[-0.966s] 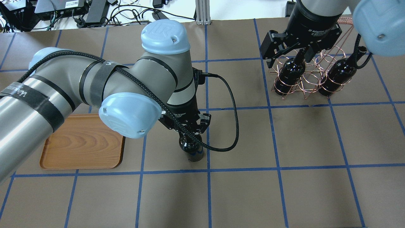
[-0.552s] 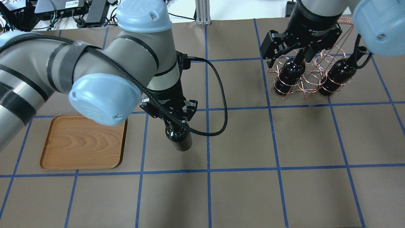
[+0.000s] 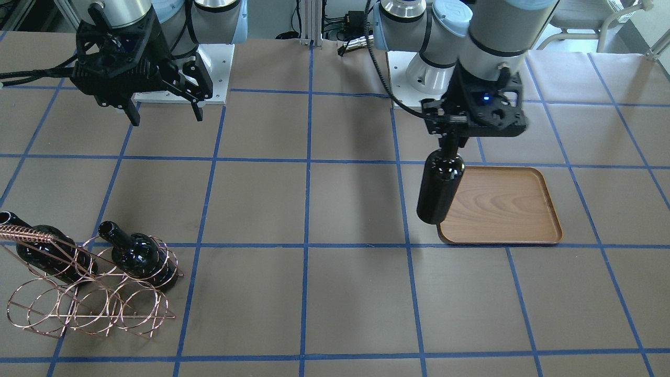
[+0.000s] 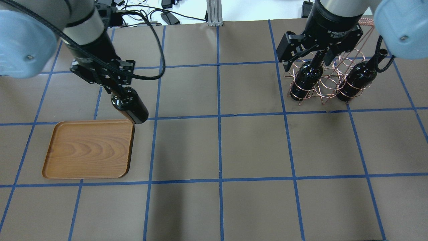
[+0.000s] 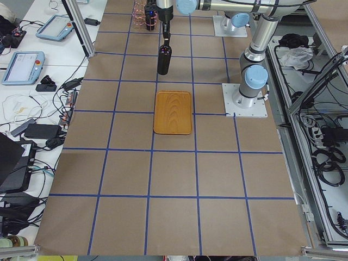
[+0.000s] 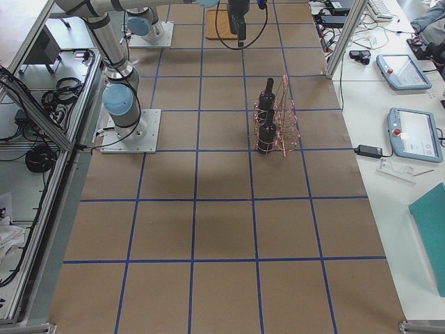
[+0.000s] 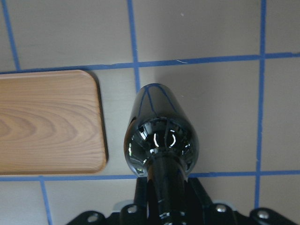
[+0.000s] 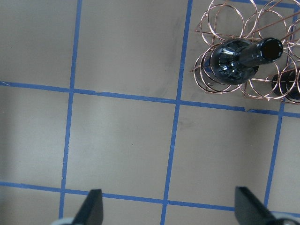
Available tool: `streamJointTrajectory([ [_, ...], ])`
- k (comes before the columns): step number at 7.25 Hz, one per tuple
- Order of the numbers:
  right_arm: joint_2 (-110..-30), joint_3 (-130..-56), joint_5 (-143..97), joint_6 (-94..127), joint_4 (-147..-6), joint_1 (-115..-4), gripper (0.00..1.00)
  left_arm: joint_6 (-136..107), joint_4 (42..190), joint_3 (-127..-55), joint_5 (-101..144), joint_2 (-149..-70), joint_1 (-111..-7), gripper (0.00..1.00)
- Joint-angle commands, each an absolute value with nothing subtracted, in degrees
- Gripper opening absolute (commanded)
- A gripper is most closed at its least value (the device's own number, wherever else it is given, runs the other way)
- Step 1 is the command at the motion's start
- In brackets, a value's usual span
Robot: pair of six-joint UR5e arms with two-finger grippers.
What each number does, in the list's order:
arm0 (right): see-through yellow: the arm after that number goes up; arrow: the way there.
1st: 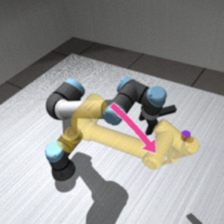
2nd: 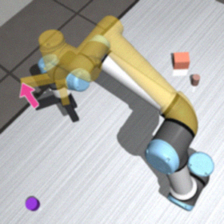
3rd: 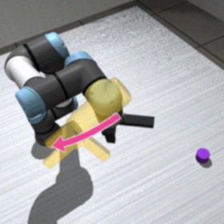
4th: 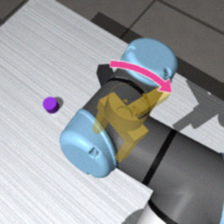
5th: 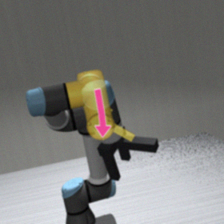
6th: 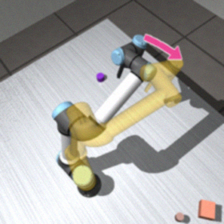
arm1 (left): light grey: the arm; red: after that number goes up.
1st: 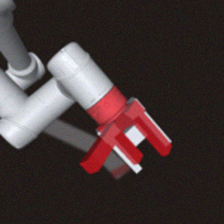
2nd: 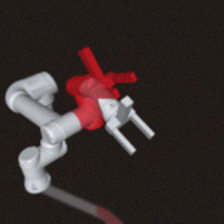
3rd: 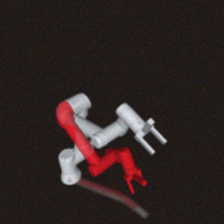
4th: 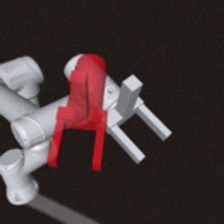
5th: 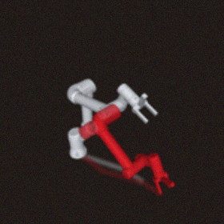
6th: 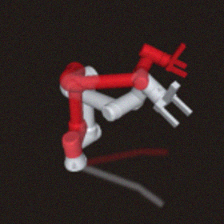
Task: Take wine from basket and place on tray
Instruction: 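Lift the bottle with the left gripper and carry it over the wooden tray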
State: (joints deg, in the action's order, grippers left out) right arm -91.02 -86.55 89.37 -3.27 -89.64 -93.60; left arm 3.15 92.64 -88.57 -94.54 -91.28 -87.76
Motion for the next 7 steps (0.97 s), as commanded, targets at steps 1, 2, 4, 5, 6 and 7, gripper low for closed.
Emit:
streamJointTrajectory([
  [1, -90.97, -87.88, 89.38, -3.16, -89.82, -92.99, 1.0, 16.62, 92.38, -89.03, -95.1, -90.7, -75.47, 0.0],
  [2, -91.05, -88.15, 89.38, -3.08, -89.74, -92.99, 1.0, 24.01, 92.63, -89.56, -94.58, -90.88, -70.63, 0.0],
  [4, -91.05, -88.24, 89.3, -2.73, -89.82, -92.99, 1.0, 25.4, 91.94, -93.75, -94.48, -91.75, -66.98, 0.0],
  [5, -91.05, -88.24, 89.3, -2.64, -89.82, -92.99, 1.0, 25.75, 89.85, -96.3, -94.74, -92.28, -66.89, 0.0],
  [6, -91.05, -88.33, 89.3, -2.64, -89.74, -92.99, 1.0, 25.93, 88.95, -96.94, -94.92, -92.55, -66.8, 0.0],
  [7, -91.05, -88.33, 89.3, -2.55, -89.74, -92.99, 1.0, 26.1, 88.95, -97.03, -94.75, -92.72, -66.19, 0.0],
])
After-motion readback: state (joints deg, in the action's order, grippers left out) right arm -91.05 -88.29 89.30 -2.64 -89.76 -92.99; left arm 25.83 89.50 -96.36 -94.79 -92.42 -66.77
